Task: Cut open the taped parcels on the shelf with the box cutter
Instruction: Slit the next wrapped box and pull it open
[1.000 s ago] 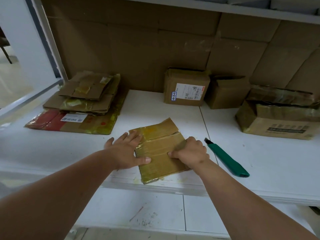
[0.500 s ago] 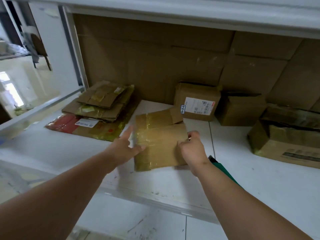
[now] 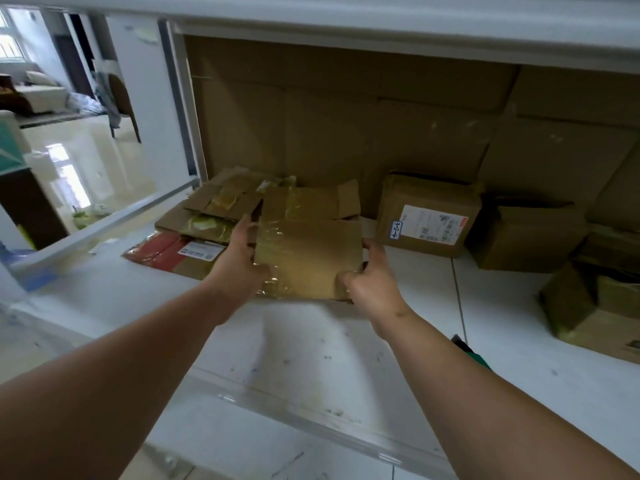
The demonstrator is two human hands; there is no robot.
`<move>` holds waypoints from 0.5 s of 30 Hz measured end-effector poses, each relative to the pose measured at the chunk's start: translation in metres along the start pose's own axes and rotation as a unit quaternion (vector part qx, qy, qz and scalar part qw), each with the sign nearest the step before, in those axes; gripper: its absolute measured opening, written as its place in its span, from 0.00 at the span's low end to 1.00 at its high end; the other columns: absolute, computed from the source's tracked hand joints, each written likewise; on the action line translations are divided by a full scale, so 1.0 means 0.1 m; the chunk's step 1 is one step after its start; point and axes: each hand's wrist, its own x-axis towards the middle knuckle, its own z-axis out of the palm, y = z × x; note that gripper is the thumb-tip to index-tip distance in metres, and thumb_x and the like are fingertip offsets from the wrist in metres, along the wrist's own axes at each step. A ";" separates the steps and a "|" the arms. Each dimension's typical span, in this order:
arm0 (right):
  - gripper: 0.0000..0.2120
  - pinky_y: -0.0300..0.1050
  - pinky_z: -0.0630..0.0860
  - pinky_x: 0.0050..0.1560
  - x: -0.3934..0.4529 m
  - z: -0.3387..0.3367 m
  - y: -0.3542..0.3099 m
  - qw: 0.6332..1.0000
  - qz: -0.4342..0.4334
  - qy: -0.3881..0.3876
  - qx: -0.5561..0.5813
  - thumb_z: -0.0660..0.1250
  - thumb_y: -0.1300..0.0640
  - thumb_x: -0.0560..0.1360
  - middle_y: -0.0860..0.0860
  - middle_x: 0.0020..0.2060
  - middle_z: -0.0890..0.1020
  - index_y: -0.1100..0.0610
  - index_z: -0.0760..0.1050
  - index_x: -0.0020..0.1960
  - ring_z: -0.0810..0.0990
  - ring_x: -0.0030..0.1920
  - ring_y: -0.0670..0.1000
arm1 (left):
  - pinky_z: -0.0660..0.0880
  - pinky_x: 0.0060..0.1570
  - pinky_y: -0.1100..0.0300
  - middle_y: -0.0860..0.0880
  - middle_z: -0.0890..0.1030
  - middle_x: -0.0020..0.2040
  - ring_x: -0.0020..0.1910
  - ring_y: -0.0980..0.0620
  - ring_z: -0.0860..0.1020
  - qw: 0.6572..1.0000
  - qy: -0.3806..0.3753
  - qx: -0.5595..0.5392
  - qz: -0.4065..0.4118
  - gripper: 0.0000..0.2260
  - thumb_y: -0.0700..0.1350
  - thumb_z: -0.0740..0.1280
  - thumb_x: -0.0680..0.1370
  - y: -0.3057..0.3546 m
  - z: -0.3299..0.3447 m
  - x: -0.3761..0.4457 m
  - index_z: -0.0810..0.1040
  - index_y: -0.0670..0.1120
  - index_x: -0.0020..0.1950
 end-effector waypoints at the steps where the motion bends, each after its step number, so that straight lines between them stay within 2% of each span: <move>1: 0.30 0.38 0.76 0.34 0.05 0.07 -0.05 1.000 -0.003 -0.014 -0.010 0.64 0.65 0.75 0.46 0.45 0.77 0.42 0.59 0.70 0.79 0.42 0.48 | 0.79 0.47 0.54 0.60 0.78 0.49 0.50 0.54 0.80 0.999 0.025 0.017 0.014 0.38 0.34 0.68 0.76 0.02 -0.07 0.06 0.52 0.61 0.76; 2: 0.33 0.38 0.76 0.34 0.10 0.14 -0.09 1.000 -0.008 -0.023 -0.020 0.64 0.65 0.74 0.46 0.45 0.78 0.41 0.58 0.71 0.79 0.42 0.48 | 0.80 0.43 0.53 0.56 0.78 0.49 0.49 0.51 0.80 0.998 0.052 0.041 0.020 0.34 0.35 0.67 0.77 0.04 -0.14 0.13 0.55 0.60 0.72; 4: 0.33 0.39 0.75 0.39 0.20 0.31 -0.17 0.998 -0.030 -0.029 -0.040 0.63 0.64 0.74 0.43 0.45 0.77 0.40 0.59 0.72 0.79 0.45 0.48 | 0.77 0.29 0.58 0.50 0.77 0.47 0.42 0.48 0.80 0.991 0.096 0.088 0.027 0.25 0.37 0.66 0.77 0.05 -0.28 0.27 0.58 0.60 0.63; 6: 0.30 0.42 0.76 0.47 0.32 0.50 -0.24 0.997 -0.057 -0.024 -0.047 0.64 0.61 0.75 0.40 0.47 0.77 0.39 0.59 0.69 0.79 0.49 0.49 | 0.73 0.24 0.61 0.48 0.76 0.44 0.37 0.48 0.79 0.983 0.105 0.143 0.044 0.19 0.40 0.63 0.78 0.02 -0.42 0.41 0.60 0.59 0.58; 9: 0.33 0.44 0.78 0.51 0.51 0.76 -0.34 0.998 -0.066 -0.005 -0.021 0.68 0.56 0.75 0.40 0.48 0.77 0.39 0.54 0.72 0.79 0.49 0.46 | 0.71 0.31 0.59 0.49 0.76 0.51 0.39 0.51 0.76 0.952 0.111 0.276 0.076 0.10 0.43 0.60 0.80 -0.03 -0.63 0.67 0.68 0.57 0.56; 11: 0.35 0.46 0.80 0.50 0.66 0.93 -0.38 0.999 -0.051 0.006 -0.016 0.69 0.58 0.75 0.43 0.48 0.79 0.41 0.53 0.73 0.81 0.48 0.47 | 0.69 0.38 0.58 0.48 0.75 0.60 0.45 0.50 0.74 0.938 0.108 0.317 0.093 0.11 0.43 0.61 0.79 -0.07 -0.77 0.85 0.73 0.55 0.59; 13: 0.31 0.46 0.81 0.50 0.78 1.07 -0.43 0.998 -0.043 0.014 -0.052 0.68 0.61 0.76 0.45 0.52 0.79 0.46 0.58 0.72 0.80 0.48 0.47 | 0.69 0.43 0.57 0.47 0.72 0.66 0.53 0.47 0.73 0.936 0.095 0.326 0.096 0.15 0.44 0.62 0.79 -0.08 -0.86 0.99 0.73 0.52 0.66; 15: 0.21 0.42 0.74 0.49 0.89 1.19 -0.48 0.991 -0.051 0.009 -0.127 0.65 0.59 0.78 0.48 0.57 0.78 0.51 0.67 0.69 0.76 0.51 0.47 | 0.69 0.43 0.59 0.47 0.67 0.72 0.60 0.45 0.73 0.935 0.072 0.333 0.096 0.21 0.45 0.65 0.77 -0.10 -0.93 1.09 0.70 0.52 0.70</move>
